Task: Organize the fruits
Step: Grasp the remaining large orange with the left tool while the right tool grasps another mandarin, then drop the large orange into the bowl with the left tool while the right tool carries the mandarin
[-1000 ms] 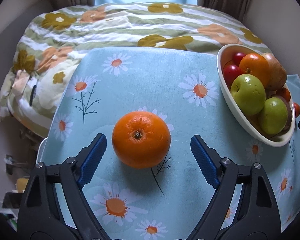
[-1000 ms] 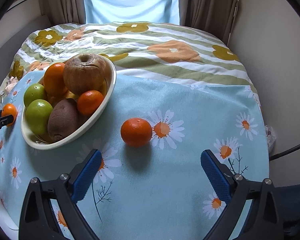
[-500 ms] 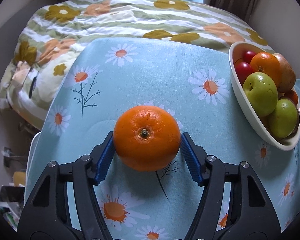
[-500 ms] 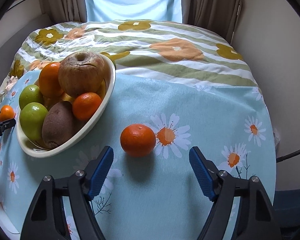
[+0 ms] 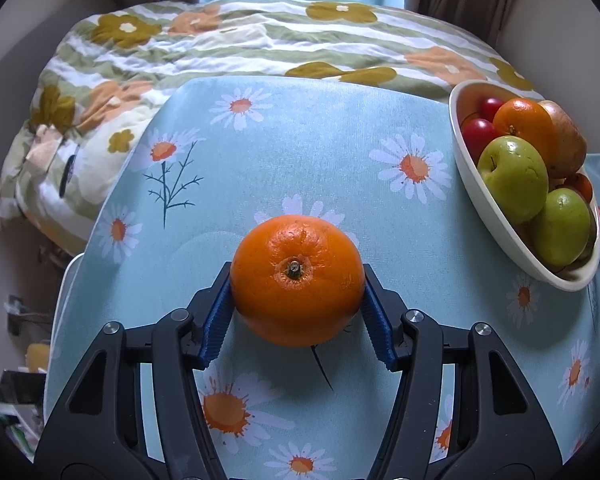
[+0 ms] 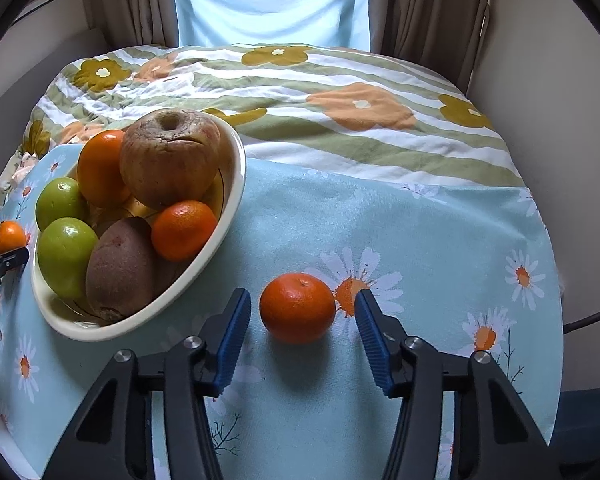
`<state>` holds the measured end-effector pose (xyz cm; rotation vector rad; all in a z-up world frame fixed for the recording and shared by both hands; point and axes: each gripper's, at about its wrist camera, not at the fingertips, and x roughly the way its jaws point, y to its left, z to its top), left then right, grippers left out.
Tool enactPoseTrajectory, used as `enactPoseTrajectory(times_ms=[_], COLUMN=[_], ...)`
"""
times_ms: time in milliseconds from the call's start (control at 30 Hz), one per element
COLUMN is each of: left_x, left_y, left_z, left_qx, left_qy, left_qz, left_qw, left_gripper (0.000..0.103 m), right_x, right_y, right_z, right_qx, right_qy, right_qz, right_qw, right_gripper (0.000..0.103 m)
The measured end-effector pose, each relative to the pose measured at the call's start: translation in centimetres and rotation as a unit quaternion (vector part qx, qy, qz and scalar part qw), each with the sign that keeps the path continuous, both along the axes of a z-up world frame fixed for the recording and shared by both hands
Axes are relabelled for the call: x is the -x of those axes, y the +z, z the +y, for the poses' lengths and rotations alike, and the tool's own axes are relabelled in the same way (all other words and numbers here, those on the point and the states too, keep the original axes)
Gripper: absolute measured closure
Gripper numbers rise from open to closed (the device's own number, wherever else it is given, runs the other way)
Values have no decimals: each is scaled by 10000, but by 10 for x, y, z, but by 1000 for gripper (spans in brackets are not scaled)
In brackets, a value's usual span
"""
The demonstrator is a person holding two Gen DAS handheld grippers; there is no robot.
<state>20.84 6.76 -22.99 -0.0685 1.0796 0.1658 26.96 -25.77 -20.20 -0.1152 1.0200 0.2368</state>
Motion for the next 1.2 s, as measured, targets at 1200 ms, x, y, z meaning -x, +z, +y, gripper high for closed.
enactPoseTrajectory(times_ms=[1200], left_x=[37], left_y=[133], left_z=[-74], left_qx=[269], left_qy=[-403], left_qz=[-920], left_qw=[9946], left_gripper=[40], right_x=[48], right_y=[104], right_z=[6], right_qx=[-514], right_qy=[802], right_qz=[-310], right_qw=[9950], right_gripper=[69])
